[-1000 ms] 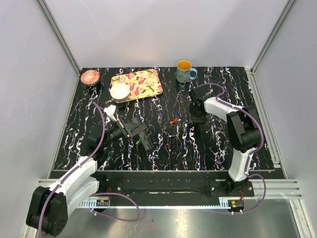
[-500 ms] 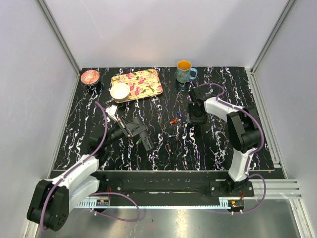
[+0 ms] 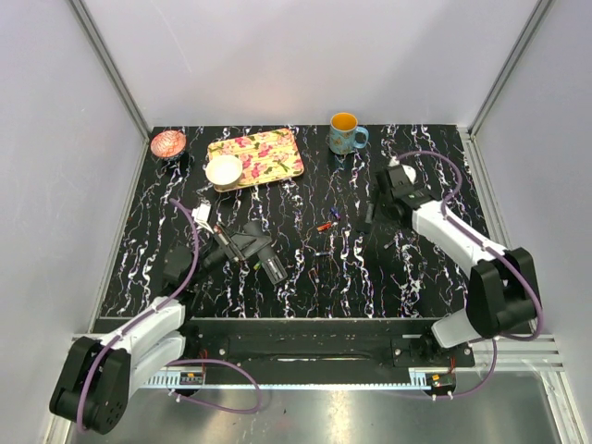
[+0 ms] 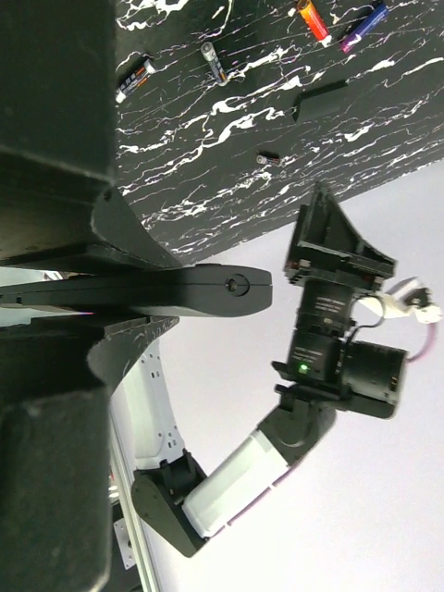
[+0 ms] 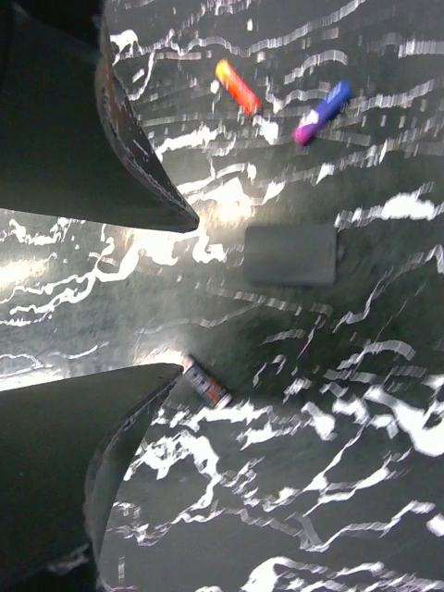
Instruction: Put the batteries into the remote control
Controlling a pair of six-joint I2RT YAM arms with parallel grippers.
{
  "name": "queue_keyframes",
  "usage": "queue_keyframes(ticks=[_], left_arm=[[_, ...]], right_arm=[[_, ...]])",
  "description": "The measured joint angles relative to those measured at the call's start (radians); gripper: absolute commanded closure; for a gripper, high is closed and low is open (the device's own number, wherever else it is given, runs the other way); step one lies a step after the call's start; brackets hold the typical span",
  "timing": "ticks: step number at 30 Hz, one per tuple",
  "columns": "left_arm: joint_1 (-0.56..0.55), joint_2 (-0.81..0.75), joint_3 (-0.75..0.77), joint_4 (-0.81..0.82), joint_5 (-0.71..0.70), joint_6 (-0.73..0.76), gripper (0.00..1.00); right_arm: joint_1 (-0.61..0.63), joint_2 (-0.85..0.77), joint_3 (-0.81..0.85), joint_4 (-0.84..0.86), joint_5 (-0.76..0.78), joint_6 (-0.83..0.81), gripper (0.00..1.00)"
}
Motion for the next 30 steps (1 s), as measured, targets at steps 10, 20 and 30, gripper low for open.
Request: queue_keyframes(ticks=[10, 20, 30], left_arm=[[0.000, -0.054, -0.041, 0.044, -0.048, -0.032, 1.00], [0.000, -0.054, -0.039, 0.040, -0.039, -0.031, 1.00], [0.000, -0.053, -0.039, 0.033, -0.039, -0.023, 1.00]], right_arm=[[-0.094, -0.075, -0.345, 0.038, -0.010, 0.206, 0.40], [-0.094, -0.024, -0.333, 0.116, -0.044, 0.251, 0.40], [-0.094, 0.010, -0.290, 0.121, -0.043, 0.225, 0.40]])
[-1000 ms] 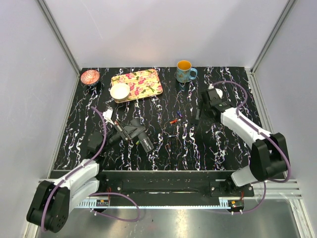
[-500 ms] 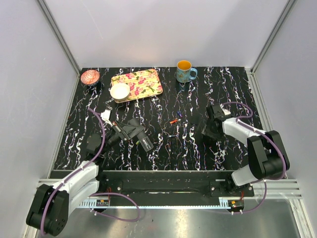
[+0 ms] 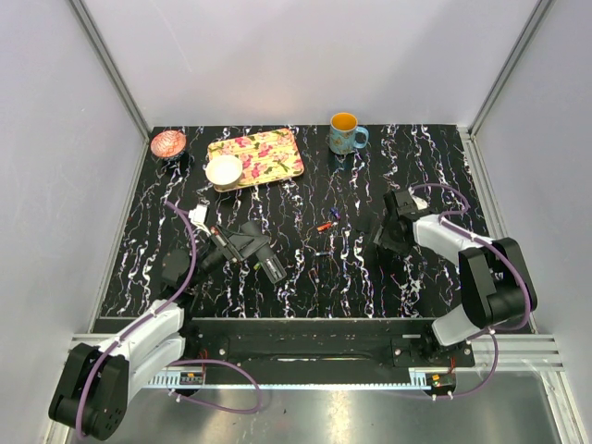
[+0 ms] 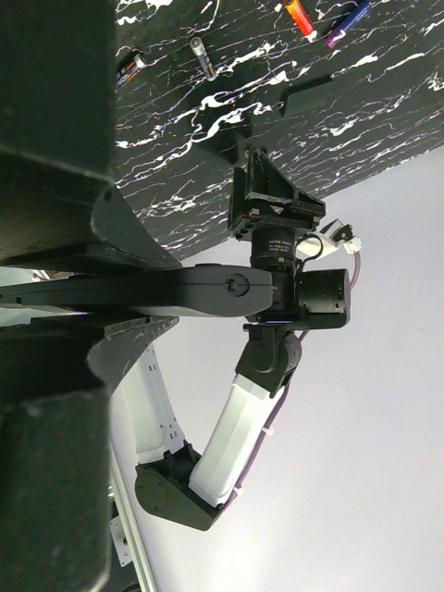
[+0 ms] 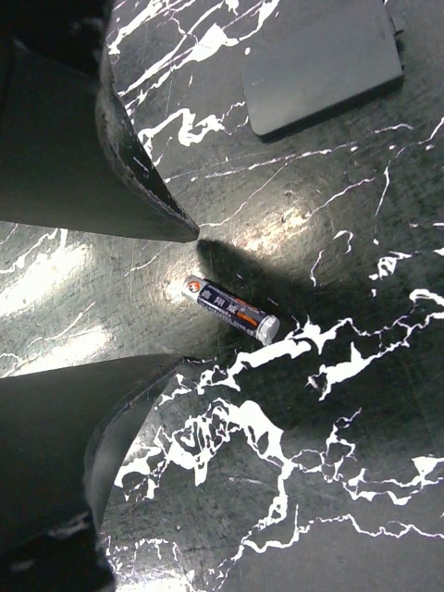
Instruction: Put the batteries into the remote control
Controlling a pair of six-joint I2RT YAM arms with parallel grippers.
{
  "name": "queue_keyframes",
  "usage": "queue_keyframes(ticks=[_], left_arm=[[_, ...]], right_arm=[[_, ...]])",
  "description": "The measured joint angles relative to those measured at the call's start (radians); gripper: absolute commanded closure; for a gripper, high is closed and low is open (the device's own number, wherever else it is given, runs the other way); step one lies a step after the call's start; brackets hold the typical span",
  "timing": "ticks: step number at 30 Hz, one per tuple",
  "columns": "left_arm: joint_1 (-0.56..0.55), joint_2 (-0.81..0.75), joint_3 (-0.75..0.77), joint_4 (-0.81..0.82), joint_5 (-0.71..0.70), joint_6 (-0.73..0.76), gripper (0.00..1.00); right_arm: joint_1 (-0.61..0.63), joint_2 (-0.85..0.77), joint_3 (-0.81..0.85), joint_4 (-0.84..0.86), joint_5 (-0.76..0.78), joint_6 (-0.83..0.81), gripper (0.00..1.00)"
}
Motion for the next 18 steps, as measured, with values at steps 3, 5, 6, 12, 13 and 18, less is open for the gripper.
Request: queue_keyframes(ticks=[3, 5, 6, 12, 13, 18], left_arm=[[0.000, 0.000, 0.000, -0.004, 0.000, 0.001, 1.00], [0.000, 0.000, 0.000, -0.011, 0.003, 0.003, 1.00], [0.000, 0.000, 0.000, -0.015, 0.004, 0.003, 1.00], [0.000, 0.000, 0.000, -0.016, 0.007, 0.005, 1.00], [0.000, 0.000, 0.000, -0.016, 0.007, 0.007, 1.00], [0.000, 0.000, 0.000, -0.017, 0.007, 0.010, 1.00]], right_arm=[[0.000, 0.000, 0.005, 0.001, -0.001, -0.008, 0.41], [0.000, -0.001, 0.005, -0.001, -0.004, -0.015, 0.40], [0.000, -0.004, 0.005, -0.003, -0.010, -0.018, 0.40], [0.000, -0.072, 0.005, -0.013, -0.005, -0.030, 0.39], [0.000, -0.080, 0.006, -0.013, 0.001, -0.030, 0.40], [-0.004, -0.057, 0.027, -0.021, 0.014, -0.025, 0.43]])
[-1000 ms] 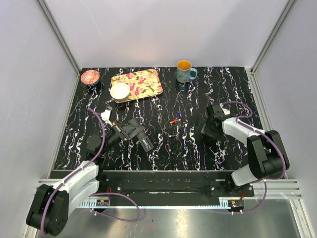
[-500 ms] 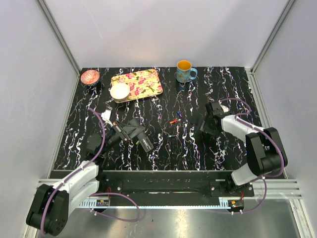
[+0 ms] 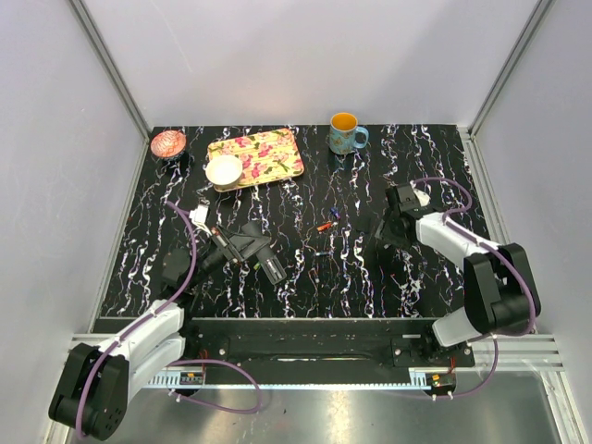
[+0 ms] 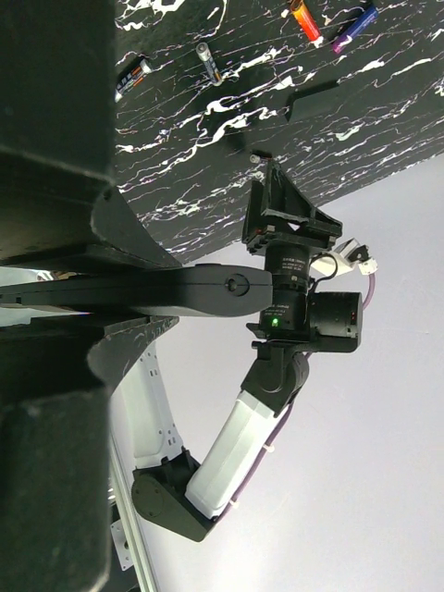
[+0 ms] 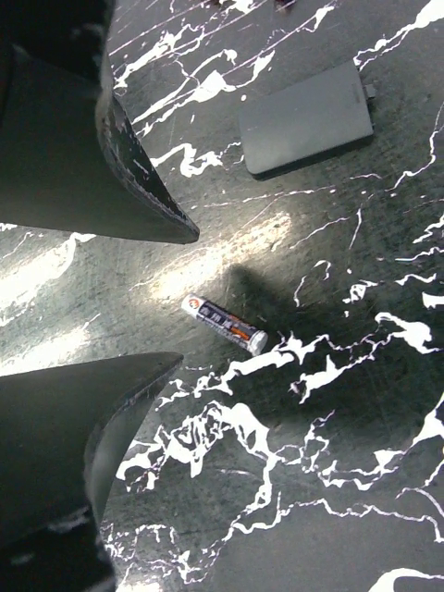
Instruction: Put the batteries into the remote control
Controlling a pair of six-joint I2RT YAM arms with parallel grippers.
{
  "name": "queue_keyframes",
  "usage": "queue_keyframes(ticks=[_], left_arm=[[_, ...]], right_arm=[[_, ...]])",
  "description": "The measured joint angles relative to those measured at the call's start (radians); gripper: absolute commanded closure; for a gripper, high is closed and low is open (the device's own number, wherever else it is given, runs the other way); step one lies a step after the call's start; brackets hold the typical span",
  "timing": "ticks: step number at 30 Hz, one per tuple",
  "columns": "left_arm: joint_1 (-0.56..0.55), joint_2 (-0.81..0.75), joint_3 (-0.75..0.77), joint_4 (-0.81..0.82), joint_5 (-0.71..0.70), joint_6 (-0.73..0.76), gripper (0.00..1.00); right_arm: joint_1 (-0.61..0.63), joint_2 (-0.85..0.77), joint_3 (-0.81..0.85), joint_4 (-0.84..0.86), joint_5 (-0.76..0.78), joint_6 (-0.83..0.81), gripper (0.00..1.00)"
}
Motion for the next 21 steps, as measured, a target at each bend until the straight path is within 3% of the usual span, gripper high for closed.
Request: queue_keyframes(ticks=[13, 21], left_arm=[[0.000, 0.000, 0.000, -0.053, 0.005, 0.001, 1.00], [0.000, 0.000, 0.001, -0.056, 0.004, 0.001, 1.00]], right_arm=[[-0.008, 0.099, 0.077, -0.026, 0.030, -0.003, 0.48], [-0.037, 0.182, 0.095, -0.031, 0.027, 0.033, 0.63]])
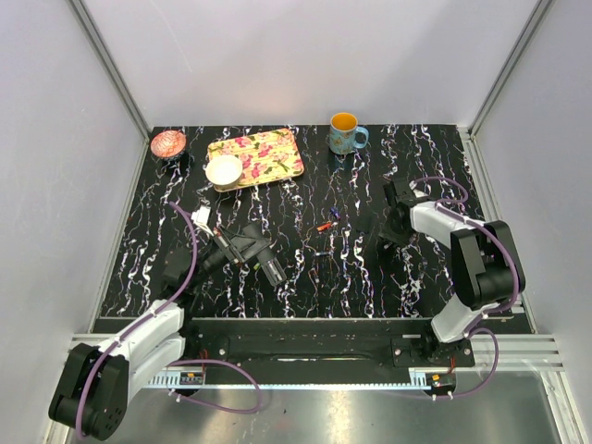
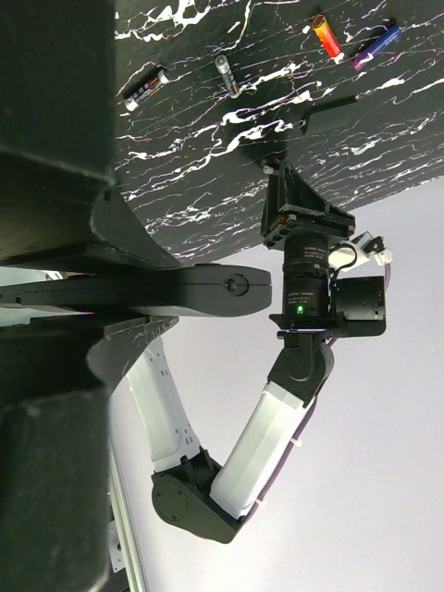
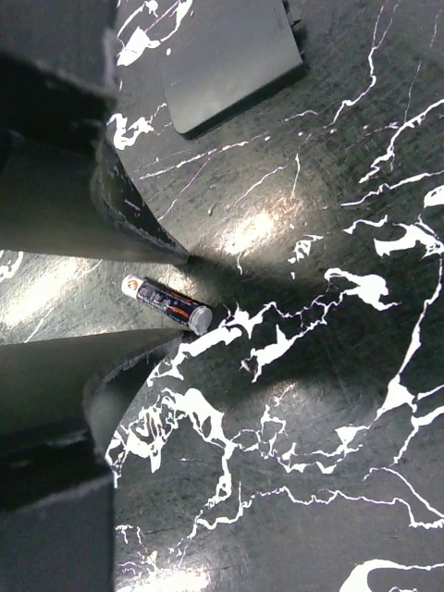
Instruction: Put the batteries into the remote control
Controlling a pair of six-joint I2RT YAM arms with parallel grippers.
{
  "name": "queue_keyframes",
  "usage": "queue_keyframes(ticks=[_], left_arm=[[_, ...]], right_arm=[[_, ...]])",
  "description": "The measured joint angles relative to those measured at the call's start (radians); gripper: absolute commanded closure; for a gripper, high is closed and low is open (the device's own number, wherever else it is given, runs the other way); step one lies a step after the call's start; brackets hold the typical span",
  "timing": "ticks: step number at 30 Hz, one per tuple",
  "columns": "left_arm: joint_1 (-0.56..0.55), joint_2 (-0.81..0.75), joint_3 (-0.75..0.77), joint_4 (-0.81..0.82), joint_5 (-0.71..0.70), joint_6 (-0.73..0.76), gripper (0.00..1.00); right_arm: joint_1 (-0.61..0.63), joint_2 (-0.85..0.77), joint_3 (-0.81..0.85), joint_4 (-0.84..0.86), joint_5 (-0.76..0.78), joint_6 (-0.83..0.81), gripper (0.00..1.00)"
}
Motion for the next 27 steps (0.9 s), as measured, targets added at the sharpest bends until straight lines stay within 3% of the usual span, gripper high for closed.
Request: queue_keyframes(ticks=[6, 10, 18, 27], left_arm=[[0.000, 0.000, 0.000, 0.000, 0.000, 0.000, 1.00], [0.000, 0.000, 0.000, 0.000, -0.001, 0.000, 1.00], [0.000, 0.000, 0.000, 0.000, -0.001, -0.001, 1.00], [0.000, -0.010, 0.000, 0.000, -0.020, -0.006, 1.00]], right_arm=[[-0.010, 0.009, 0.006, 0.003, -0.008, 0.030, 0.80], [-0.015, 0.009, 0.003, 0.011, -0.027, 0.058, 1.00], [-0.028, -0.029, -0.050, 0.056, -0.089, 0.192, 1.00], [-0.026, -0.192, -0.194, 0.087, -0.153, 0.578, 1.00]])
